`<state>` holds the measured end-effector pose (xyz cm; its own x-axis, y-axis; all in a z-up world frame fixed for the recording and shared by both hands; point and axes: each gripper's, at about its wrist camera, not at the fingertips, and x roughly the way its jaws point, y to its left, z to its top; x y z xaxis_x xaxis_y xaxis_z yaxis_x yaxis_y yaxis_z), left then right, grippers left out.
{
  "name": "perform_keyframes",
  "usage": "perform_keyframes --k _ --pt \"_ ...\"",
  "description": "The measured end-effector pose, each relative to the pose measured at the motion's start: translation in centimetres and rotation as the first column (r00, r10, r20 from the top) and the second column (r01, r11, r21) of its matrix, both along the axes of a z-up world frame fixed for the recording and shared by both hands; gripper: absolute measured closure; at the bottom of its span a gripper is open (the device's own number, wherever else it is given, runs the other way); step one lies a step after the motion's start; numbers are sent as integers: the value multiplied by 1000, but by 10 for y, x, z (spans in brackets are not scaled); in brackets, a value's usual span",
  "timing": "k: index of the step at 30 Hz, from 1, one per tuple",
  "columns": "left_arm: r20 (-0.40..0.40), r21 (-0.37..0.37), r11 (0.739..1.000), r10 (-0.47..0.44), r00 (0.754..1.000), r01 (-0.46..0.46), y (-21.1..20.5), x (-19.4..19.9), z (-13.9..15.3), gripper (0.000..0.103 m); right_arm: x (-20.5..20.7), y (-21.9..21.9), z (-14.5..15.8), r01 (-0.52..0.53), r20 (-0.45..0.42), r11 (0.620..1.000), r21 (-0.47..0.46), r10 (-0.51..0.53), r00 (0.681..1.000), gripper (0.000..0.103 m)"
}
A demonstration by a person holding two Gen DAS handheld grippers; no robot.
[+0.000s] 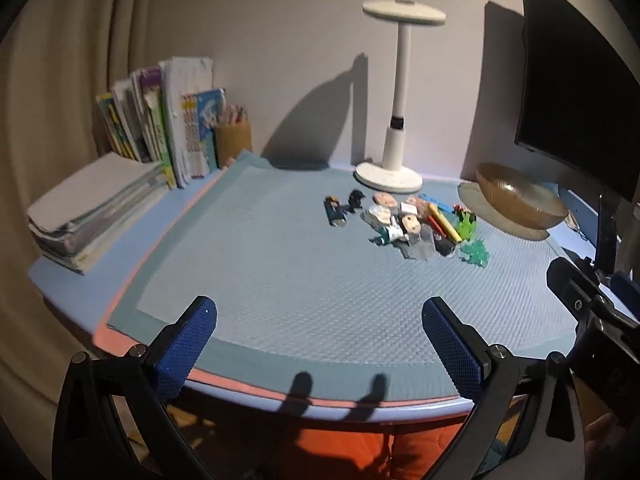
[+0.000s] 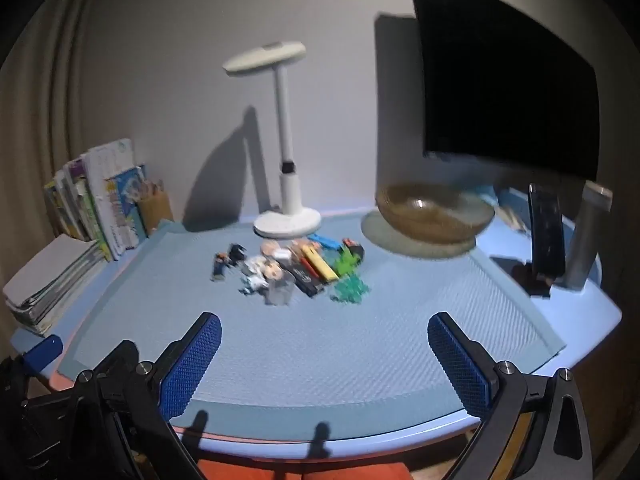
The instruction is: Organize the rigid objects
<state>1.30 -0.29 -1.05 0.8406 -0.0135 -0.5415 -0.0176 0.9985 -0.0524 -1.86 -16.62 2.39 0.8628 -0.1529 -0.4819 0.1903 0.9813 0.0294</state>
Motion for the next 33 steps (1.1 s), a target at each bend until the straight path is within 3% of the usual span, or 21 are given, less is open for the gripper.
perform_keyframes --k 4,8,17,21,24,33 --pt "-29 -3 1000 -14 999 14 -11 28 -17 1 26 -27 -27 51 -60 997 61 -47 997 0" --pt "-67 45 999 -20 998 23 -23 47 -25 1 44 -50 -41 98 -109 990 106 -86 990 0" --pt "-107 88 994 -53 993 63 -33 65 -44 1 68 -54 -61 89 -157 996 16 -85 984 0" --pt "-99 36 997 -69 993 72 -38 60 -45 1 66 -49 -63 74 -174 997 20 -69 982 0" --pt "-85 46 996 -72 994 77 -40 53 -47 1 63 -44 -60 72 -196 997 -20 -75 978 0" --pt "-102 57 994 -84 991 90 -38 31 -38 1 45 -39 -54 75 -171 997 6 -72 983 0"
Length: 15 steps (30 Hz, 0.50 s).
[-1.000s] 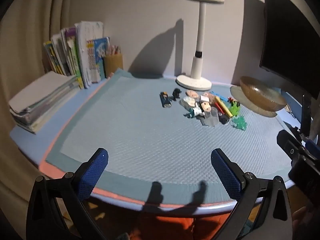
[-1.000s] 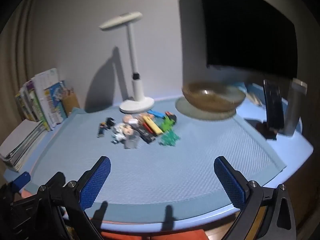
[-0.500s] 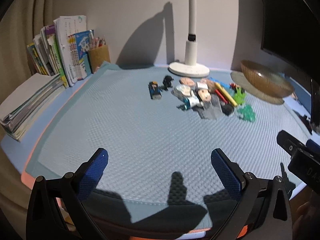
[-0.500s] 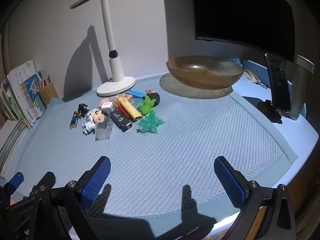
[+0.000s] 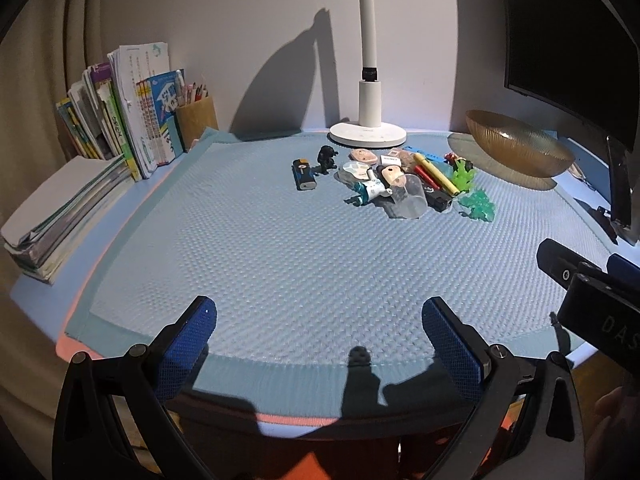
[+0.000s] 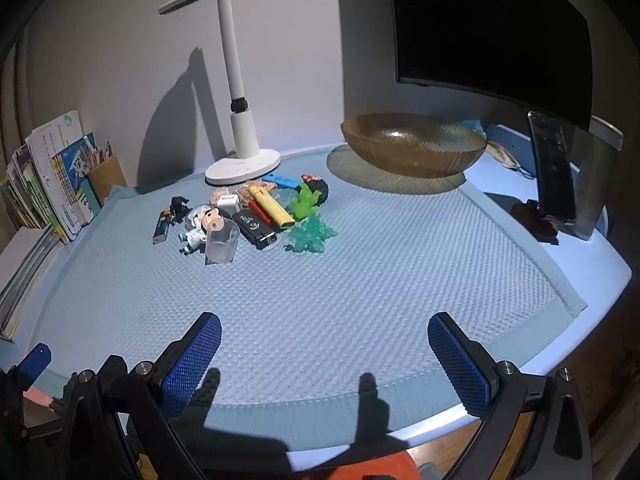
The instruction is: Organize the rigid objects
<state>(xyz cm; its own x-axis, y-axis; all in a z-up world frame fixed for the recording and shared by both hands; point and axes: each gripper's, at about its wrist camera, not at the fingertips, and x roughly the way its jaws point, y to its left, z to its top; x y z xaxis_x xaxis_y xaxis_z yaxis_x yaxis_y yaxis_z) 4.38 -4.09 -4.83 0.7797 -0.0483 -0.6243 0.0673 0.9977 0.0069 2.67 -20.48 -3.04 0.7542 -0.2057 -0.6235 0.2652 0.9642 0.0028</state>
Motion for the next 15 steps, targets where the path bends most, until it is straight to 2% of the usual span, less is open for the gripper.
perform_keyframes --k 10,15 --pt "17 38 999 -14 1000 13 -8 -9 0 1 -7 0 4 2 6 1000 21 -3 1000 0" --pt "-4 34 999 -17 1000 17 -4 -4 -4 1 -3 0 1 0 -5 1000 23 0 1000 0"
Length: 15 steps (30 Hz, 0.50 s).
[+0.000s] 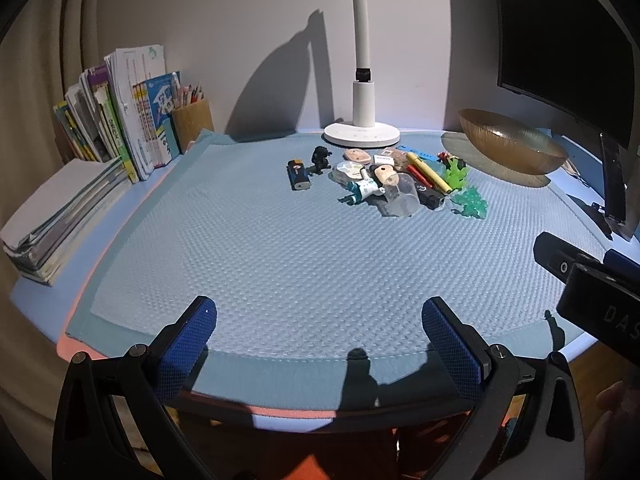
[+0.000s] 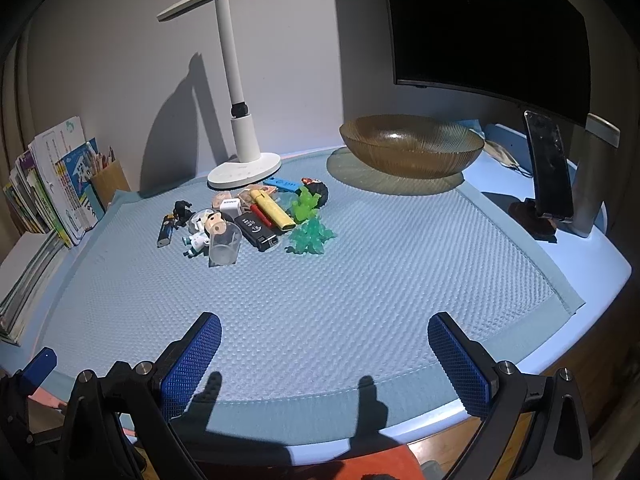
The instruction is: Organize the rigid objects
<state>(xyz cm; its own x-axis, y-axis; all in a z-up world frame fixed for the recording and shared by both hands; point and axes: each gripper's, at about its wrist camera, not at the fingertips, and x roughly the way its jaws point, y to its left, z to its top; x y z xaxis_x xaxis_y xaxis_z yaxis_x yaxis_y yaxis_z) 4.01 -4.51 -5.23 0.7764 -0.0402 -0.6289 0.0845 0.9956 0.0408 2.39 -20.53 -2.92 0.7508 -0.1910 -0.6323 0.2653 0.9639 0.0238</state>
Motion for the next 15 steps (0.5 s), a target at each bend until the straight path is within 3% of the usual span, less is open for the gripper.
perform_keyframes --k 7,13,15 --pt "-35 -27 999 40 999 -41 35 42 5 1 15 5 -2 -48 5 999 -27 48 999 0" --pt "-82 -16 1000 -3 997 1 67 125 15 1 54 -4 0 -83 -21 995 -47 82 996 0" --pt "-136 -12 1000 -28 990 27 69 152 11 1 71 -12 -1 -91 -53 995 -34 89 995 0"
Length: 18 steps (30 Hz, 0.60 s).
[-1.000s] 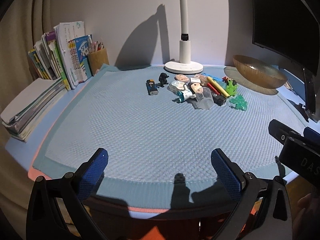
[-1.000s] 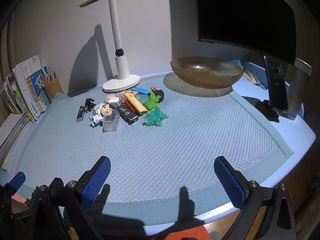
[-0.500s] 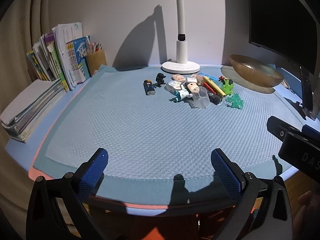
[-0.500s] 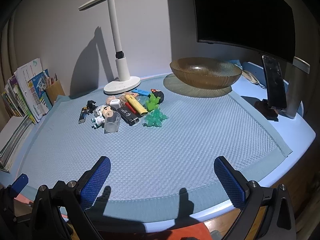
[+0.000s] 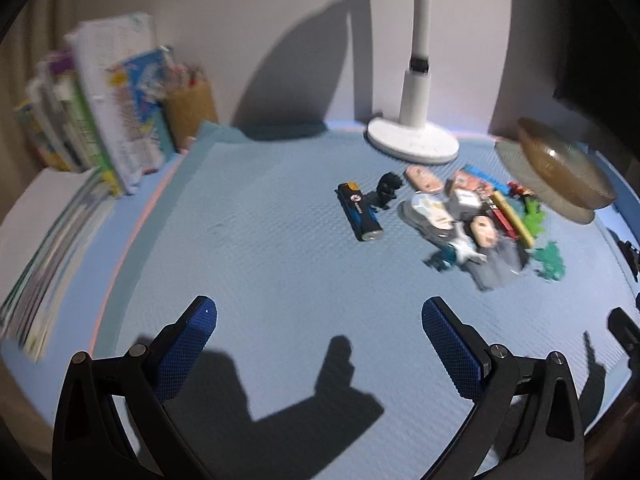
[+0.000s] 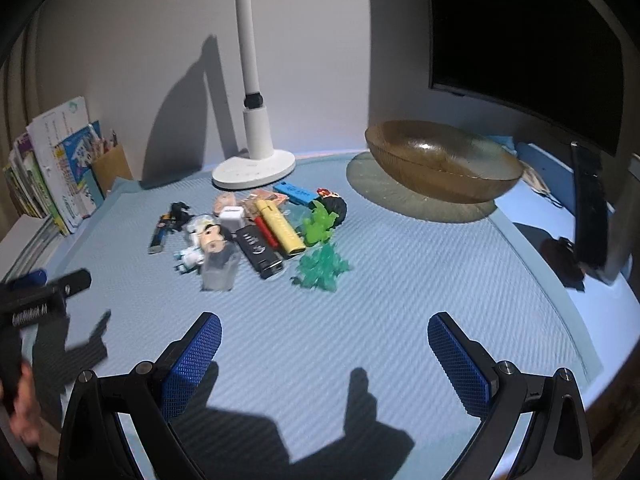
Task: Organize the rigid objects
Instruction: 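Grasp the blue-black lighter with left tool while right tool grasps green dinosaur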
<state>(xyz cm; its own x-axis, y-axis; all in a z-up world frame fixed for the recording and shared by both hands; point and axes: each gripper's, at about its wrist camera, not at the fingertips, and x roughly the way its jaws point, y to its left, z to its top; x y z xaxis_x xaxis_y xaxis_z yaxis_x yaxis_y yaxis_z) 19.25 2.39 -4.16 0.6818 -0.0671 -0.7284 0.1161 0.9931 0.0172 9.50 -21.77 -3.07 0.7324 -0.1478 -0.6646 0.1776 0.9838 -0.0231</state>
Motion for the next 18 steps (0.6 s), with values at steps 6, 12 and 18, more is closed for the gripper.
perform_keyframes --k 6,12,18 --pt "-112 -74 992 -114 987 107 -8 74 -19 1 40 -30 -14 -16 -85 997 82 23 996 19" --pt "-217 -166 976 -173 961 138 -20 121 -43 15 76 -37 -31 -48 -176 995 86 63 982 27" --pt "-199 -115 982 -169 965 148 -35 137 -49 25 101 -32 -42 -61 -212 997 39 68 975 27"
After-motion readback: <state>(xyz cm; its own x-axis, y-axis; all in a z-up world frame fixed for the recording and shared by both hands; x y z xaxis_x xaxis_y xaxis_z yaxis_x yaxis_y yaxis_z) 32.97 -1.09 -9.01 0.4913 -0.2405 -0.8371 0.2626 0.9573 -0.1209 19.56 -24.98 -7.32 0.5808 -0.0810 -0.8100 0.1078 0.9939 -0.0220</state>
